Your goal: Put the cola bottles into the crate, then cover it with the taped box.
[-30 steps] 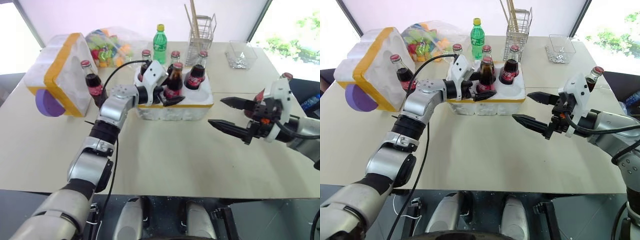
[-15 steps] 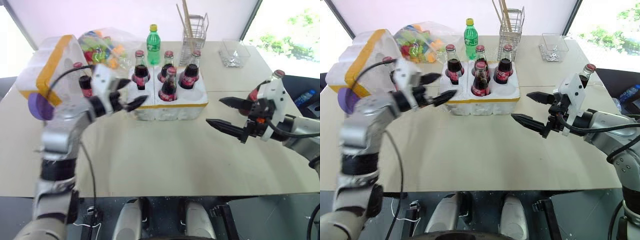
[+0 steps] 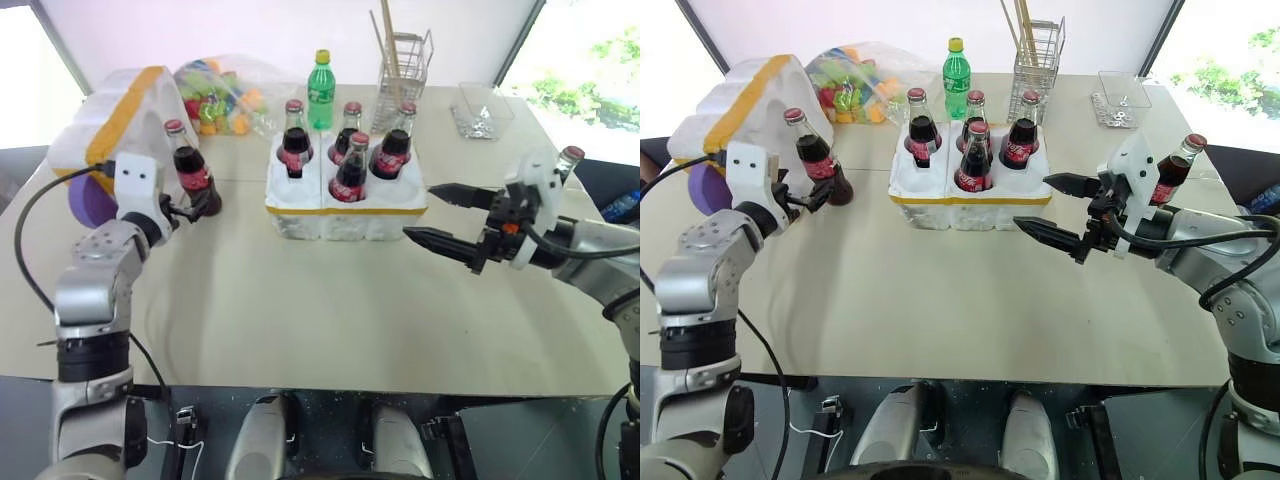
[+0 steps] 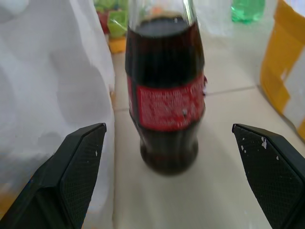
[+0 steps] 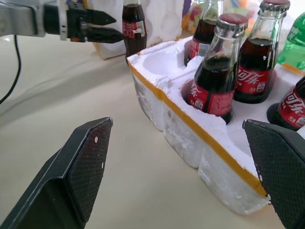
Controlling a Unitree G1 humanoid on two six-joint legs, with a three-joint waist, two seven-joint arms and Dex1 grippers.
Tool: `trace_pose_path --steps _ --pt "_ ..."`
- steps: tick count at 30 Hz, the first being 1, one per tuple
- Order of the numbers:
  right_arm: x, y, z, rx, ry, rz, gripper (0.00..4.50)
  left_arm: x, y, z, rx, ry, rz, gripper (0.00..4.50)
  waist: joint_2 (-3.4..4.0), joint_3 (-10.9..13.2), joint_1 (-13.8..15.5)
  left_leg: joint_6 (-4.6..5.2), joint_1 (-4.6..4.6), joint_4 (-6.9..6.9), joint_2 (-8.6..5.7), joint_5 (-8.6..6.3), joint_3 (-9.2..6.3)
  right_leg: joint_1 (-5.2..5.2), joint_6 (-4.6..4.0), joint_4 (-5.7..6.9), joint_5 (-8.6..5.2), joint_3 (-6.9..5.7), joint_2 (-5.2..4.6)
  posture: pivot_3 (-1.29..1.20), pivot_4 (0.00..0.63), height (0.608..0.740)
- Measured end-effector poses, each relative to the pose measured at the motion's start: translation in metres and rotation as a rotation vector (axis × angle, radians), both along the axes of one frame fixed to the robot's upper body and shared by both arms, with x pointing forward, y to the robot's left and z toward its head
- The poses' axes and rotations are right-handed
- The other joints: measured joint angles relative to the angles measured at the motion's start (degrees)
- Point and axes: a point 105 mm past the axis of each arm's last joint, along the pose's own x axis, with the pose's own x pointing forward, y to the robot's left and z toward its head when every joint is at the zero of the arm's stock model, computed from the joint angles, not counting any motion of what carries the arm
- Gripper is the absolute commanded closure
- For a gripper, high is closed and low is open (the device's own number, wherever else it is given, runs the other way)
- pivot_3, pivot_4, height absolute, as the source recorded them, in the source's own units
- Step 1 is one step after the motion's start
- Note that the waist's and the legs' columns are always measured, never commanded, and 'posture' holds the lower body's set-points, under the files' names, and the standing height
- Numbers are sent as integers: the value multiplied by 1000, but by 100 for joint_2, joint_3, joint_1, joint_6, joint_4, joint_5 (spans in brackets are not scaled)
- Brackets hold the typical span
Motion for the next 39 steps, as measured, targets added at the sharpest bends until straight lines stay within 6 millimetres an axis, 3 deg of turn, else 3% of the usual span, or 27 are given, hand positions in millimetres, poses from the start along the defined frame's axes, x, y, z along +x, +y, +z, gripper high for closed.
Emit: trace_pose_path --steps 11,15,26,30,33,36,39 --pt "1 8 -4 22 10 27 0 30 -5 -13 -6 -9 -6 75 -1 0 10 12 -8 26 5 -9 5 -8 0 23 0 1 -5 0 150 736" --pt "2 8 -2 24 6 31 0 34 -4 -13 -11 -20 -11 1748 -1 0 -7 13 -7 26 6 -9 3 -11 0 29 0 1 -4 0 150 736" --pt "1 9 -6 32 15 38 0 22 -12 -9 -90 -6 -120 1727 -5 3 2 12 -15 33 8 -9 0 -15 0 30 0 1 -5 0 150 736" --pt "1 8 -8 29 23 38 0 7 -22 20 -135 -33 -266 1727 -17 10 -10 8 -21 35 9 -8 -1 -21 0 29 0 2 -5 0 150 736" --pt "1 6 -10 24 28 29 0 -5 -29 58 -165 -99 -378 1727 -18 11 4 4 -22 35 9 -5 -3 -21 0 30 0 1 -4 0 150 736" --pt "0 5 -12 25 35 22 0 -15 -45 94 -190 -174 -501 1727 -18 11 21 2 -21 38 6 -4 -4 -14 0 28 0 1 -6 0 150 736" --pt "0 5 -14 26 36 17 0 -20 -65 115 -189 -218 -589 1727 -18 11 8 1 -18 38 3 -3 -3 -13 0 29 0 1 -5 0 150 736"
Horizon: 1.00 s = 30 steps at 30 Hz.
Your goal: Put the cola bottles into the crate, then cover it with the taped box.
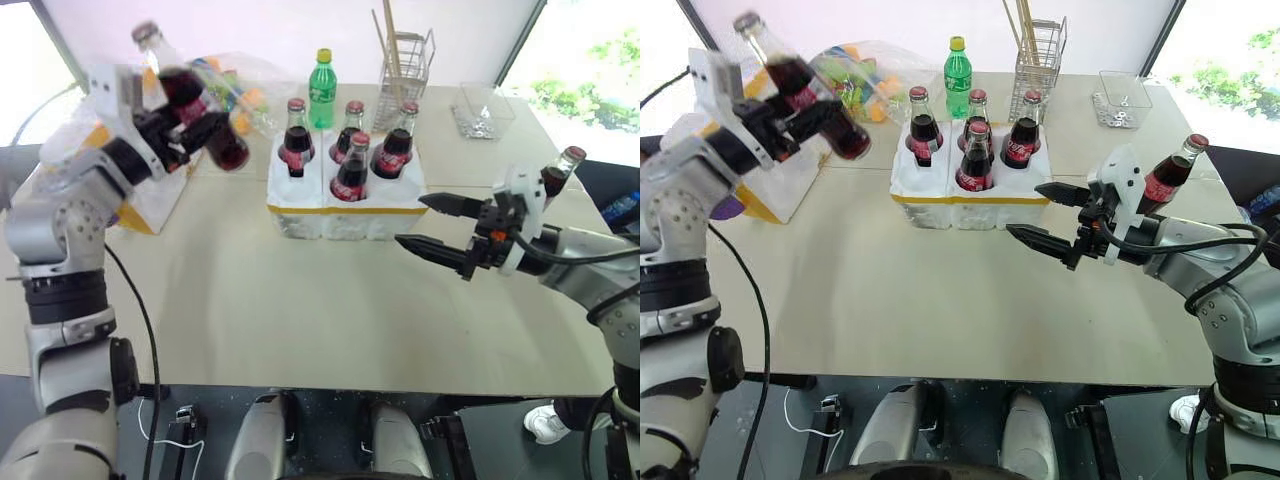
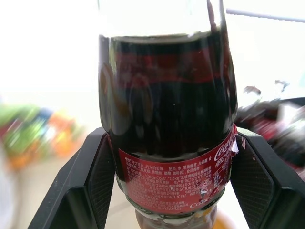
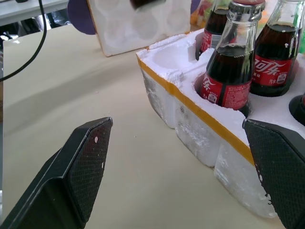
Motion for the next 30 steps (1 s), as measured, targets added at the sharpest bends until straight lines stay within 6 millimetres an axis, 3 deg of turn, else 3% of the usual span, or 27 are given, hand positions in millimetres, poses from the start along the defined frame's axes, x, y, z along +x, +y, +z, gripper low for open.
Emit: trace_pose_path --steps 2,6,9,16,22,24,26,30 --pt "0 0 0 1 -1 -8 0 1 -16 -1 22 0 -43 1727 0 0 -3 -8 1 0 -5 5 4 0 0 1 0 0 2 0 150 736" --pt "0 -2 -1 2 -1 -21 0 8 -53 -30 94 64 -128 1727 -1 1 -4 -9 -1 0 -6 6 18 -1 0 0 0 0 3 0 150 736" --pt "0 -4 -1 4 -3 -36 0 15 -71 -50 158 84 -147 1727 -1 1 -10 -9 -1 0 -6 6 19 -4 0 0 0 0 3 0 150 736" --pt "-2 -10 2 3 -22 -68 0 25 -77 -81 361 36 -111 1727 -1 1 -3 8 -3 0 -1 -4 13 -7 0 -1 0 0 2 0 150 736" --pt "-2 -15 6 0 -35 -84 0 25 -84 -85 394 16 -113 1727 -1 1 0 17 -3 1 3 -10 2 -7 0 0 0 1 1 0 150 736" --pt "-2 -14 5 -1 -33 -81 0 27 -90 -91 374 36 -116 654 -1 1 5 18 -3 2 2 -10 2 -6 0 0 0 1 0 0 150 736" --pt "-2 -12 4 -4 -28 -70 0 30 -94 -97 358 55 -108 18 -1 1 2 19 -2 3 2 -10 3 -5 0 0 0 1 -1 0 150 736" --pt "-3 -6 -2 -33 -23 -40 0 35 -91 -100 333 76 -80 18 4 -3 9 23 6 3 2 -13 -1 6 0 1 0 1 -1 0 150 736"
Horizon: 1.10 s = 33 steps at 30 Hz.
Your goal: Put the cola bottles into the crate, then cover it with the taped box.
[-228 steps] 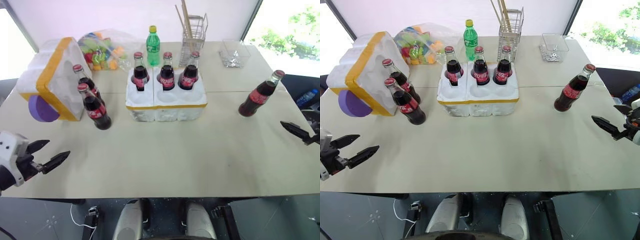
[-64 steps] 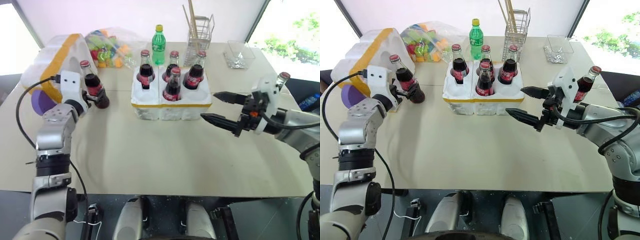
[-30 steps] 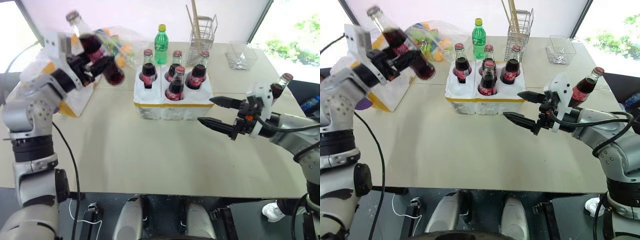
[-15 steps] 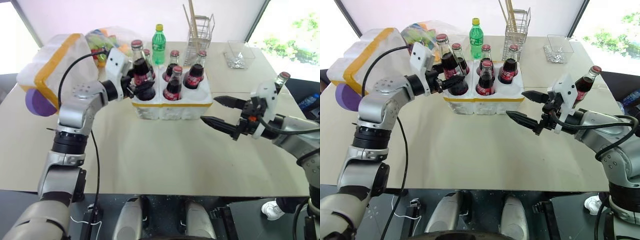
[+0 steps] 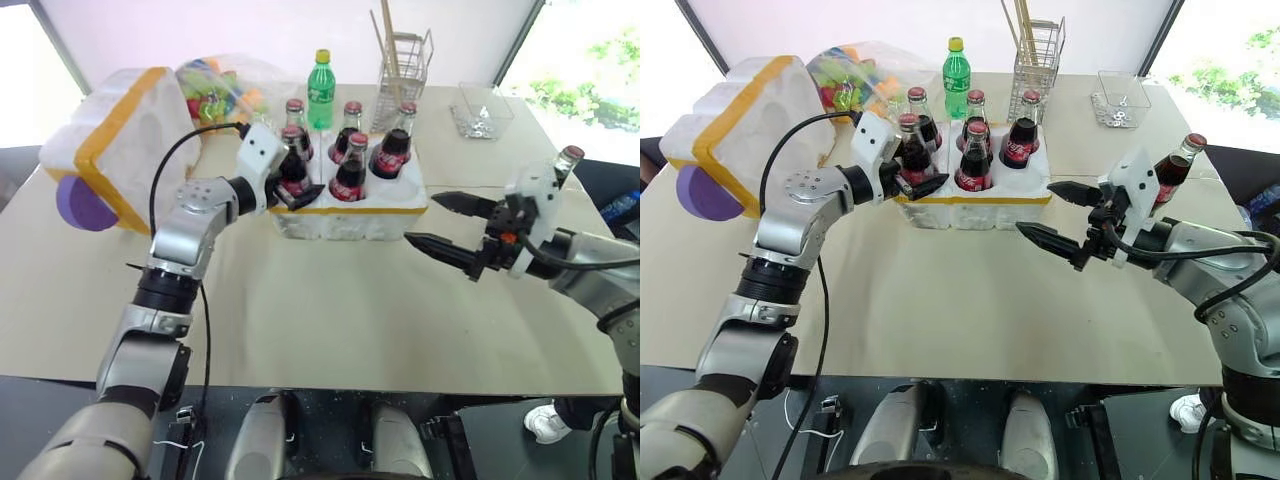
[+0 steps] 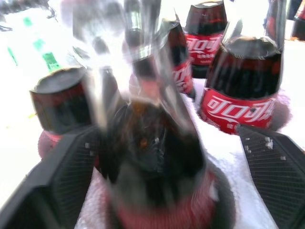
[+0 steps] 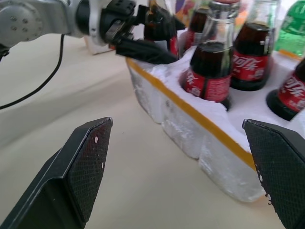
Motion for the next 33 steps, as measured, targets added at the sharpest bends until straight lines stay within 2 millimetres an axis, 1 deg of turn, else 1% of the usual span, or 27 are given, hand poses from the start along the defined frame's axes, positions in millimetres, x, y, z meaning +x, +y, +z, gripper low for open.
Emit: trace_pose_path --steps 4,6,8,10,12,13,14,15,16,18,20,22,26,30,33 --pt "0 0 0 -17 -4 8 0 -1 5 1 -30 17 3 18 0 -1 -20 2 1 1 2 -1 -3 -1 0 0 0 0 1 0 150 736" --pt "0 -1 1 -20 -9 0 0 -6 15 1 -49 38 -2 18 1 -1 -38 1 1 0 5 -2 -1 -6 0 3 0 0 1 0 150 736" --pt "0 -5 2 -18 -17 -21 0 -16 28 2 -86 77 -27 18 1 0 -58 0 -4 -3 8 -1 1 -14 -1 4 0 1 3 0 150 736" --pt "0 -15 3 -11 -21 -62 0 -29 43 16 -124 85 -65 18 1 1 -59 -22 -6 -3 10 13 2 -15 -1 4 -1 0 3 0 150 736" --pt "-3 -24 4 5 -19 -99 0 -43 58 40 -162 58 -102 18 1 1 -26 -21 -6 -2 9 12 2 -12 -1 1 -1 0 2 0 150 736" --pt "-5 -30 6 20 -17 -114 0 -54 66 56 -183 39 -133 18 1 1 -10 -17 -4 -1 7 9 2 -6 -1 0 -1 0 0 0 150 736" --pt "-7 -33 6 32 -12 -124 0 -64 70 66 -191 30 -168 18 2 1 -2 -14 -2 0 6 7 0 -3 0 -1 -1 0 0 0 150 736" --pt "-11 -38 6 38 -7 -137 0 -79 71 74 -177 27 -236 18 2 0 1 -1 -2 0 6 -2 -1 -1 -1 -4 -1 0 0 0 150 736" --pt "-15 -42 2 39 3 -154 0 -94 69 75 -148 45 -306 18 3 0 2 -2 0 0 5 -2 -2 3 -1 -5 -1 0 -1 0 150 736" --pt "-20 -52 -8 29 35 -198 0 -118 63 67 -90 101 -428 18 7 -3 1 -2 4 -1 4 -3 -2 7 -2 -6 -2 0 0 0 150 736" --pt "-22 -63 -15 21 45 -259 0 -129 53 55 -56 138 -495 18 7 -3 7 -2 4 -1 4 -3 -5 9 -2 -7 -2 0 1 0 150 736" --pt "-23 -75 -21 17 41 -339 0 -131 44 42 -41 172 -519 18 8 -3 0 -3 6 0 4 -3 -6 10 -9 -9 -6 1 2 0 150 736" --pt "-16 -100 -27 38 11 -508 0 -127 32 20 -27 208 -516 18 9 -4 -19 -2 4 -2 5 -3 0 1 -4 -8 -3 3 5 0 150 736" --pt "0 -133 -37 76 -7 -695 0 -129 19 12 -37 199 -532 18 11 -4 -23 -3 4 -2 2 -1 8 -1 -3 -7 -2 6 4 0 150 736" --pt "19 -148 -36 115 -34 -784 0 -127 13 9 -42 191 -525 18 13 -3 -33 -3 5 -2 1 -1 9 -4 -3 -5 -2 6 6 0 150 736"
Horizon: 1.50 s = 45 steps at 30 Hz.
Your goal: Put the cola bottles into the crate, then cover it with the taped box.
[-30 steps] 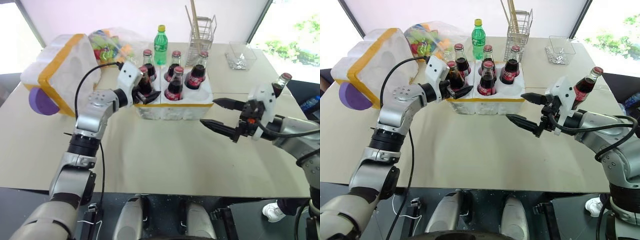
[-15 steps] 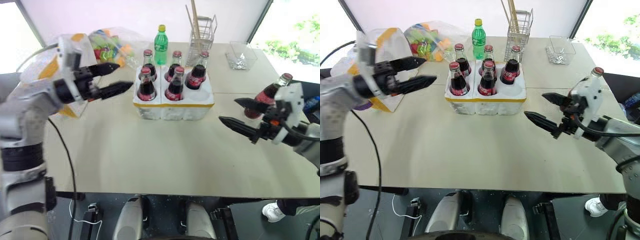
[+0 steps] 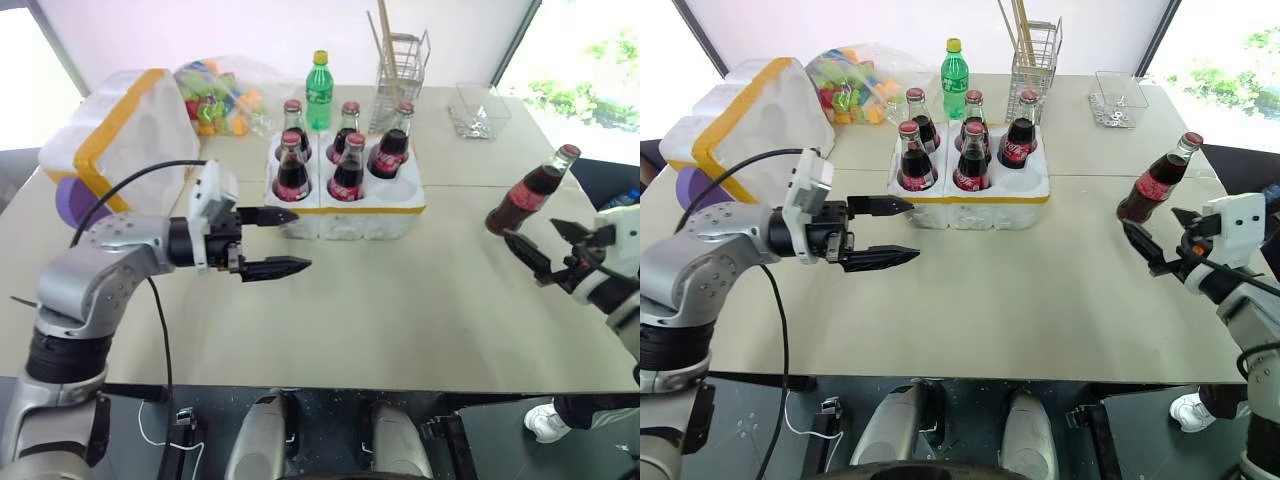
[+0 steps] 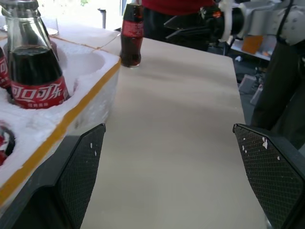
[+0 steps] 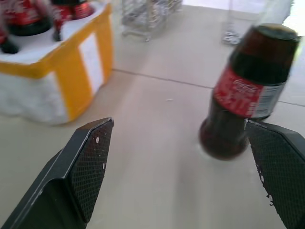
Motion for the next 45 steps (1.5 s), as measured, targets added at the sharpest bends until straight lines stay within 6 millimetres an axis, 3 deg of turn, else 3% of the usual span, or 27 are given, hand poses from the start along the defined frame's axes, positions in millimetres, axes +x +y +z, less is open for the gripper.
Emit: trace_pose_path --steps 3,15,23,28,36,38,40,43,45 --pt "16 -12 0 24 -20 -59 0 1 -2 0 -3 -4 11 18 3 0 0 -7 -1 -2 -1 4 1 -1 0 1 0 0 1 0 150 736" --pt "73 -14 -20 45 -21 -56 0 3 -9 5 -37 -29 33 18 5 1 -46 -27 0 -2 -5 19 10 1 2 5 1 0 2 0 150 736" --pt "87 -28 -26 38 -13 -137 0 5 -11 8 -69 -25 48 18 5 1 -150 -29 0 -2 -6 20 10 3 2 5 1 1 1 0 150 736" --pt "95 -30 -26 36 -20 -149 1658 6 -12 12 -73 -38 48 0 8 2 -173 -33 1 -5 -6 22 14 3 3 5 0 0 2 0 150 736" --pt "97 -20 -26 79 -75 -119 1652 7 -12 11 -71 -38 60 0 13 5 -211 -34 1 -8 -5 23 13 0 3 5 0 1 2 0 150 736" --pt "99 -6 -18 113 -108 -68 1652 7 -12 11 -69 -37 61 0 33 17 -256 -35 -1 -9 -3 24 10 -3 3 6 0 3 0 0 150 736" --pt "99 12 4 146 -160 15 1652 7 -12 11 -68 -37 62 0 59 32 -271 -35 -2 -11 -3 24 11 -9 4 8 1 8 -1 0 150 736" --pt "92 45 49 197 -253 186 1652 7 -11 10 -67 -37 64 0 65 35 -270 -37 0 -17 -3 25 10 -10 4 9 0 8 1 0 150 736" --pt "85 80 77 206 -283 346 1652 7 -11 10 -67 -38 68 0 65 35 -283 -36 0 -18 -1 24 10 -11 4 8 0 8 1 0 150 736"
